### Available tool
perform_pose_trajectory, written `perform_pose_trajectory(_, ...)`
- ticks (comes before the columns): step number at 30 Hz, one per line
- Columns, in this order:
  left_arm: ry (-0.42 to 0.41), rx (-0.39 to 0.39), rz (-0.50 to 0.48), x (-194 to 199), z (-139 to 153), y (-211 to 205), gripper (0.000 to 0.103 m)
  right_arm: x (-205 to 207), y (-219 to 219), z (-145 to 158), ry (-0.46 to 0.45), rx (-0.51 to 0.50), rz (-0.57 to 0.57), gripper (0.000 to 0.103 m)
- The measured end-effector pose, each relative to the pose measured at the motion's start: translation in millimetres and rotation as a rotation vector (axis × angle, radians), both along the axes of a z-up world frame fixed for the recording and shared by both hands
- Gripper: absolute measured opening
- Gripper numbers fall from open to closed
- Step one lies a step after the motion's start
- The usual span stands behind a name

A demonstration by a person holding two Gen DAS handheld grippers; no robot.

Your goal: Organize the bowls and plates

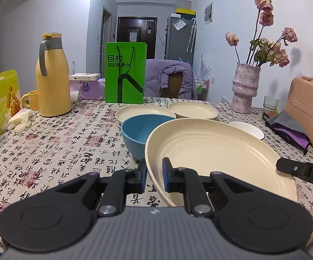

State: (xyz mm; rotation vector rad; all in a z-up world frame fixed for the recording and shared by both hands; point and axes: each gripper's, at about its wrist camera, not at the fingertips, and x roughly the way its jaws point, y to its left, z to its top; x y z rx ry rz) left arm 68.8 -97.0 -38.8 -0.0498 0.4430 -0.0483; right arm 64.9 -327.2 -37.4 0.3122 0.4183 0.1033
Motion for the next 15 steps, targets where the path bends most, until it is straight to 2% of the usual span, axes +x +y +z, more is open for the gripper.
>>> perform_pose_trajectory(15, 0.028, -0.005, -0.003, 2, -12, 2, 0.014, 4, 2, -12, 0.038, -0.007, 0.003, 0.006)
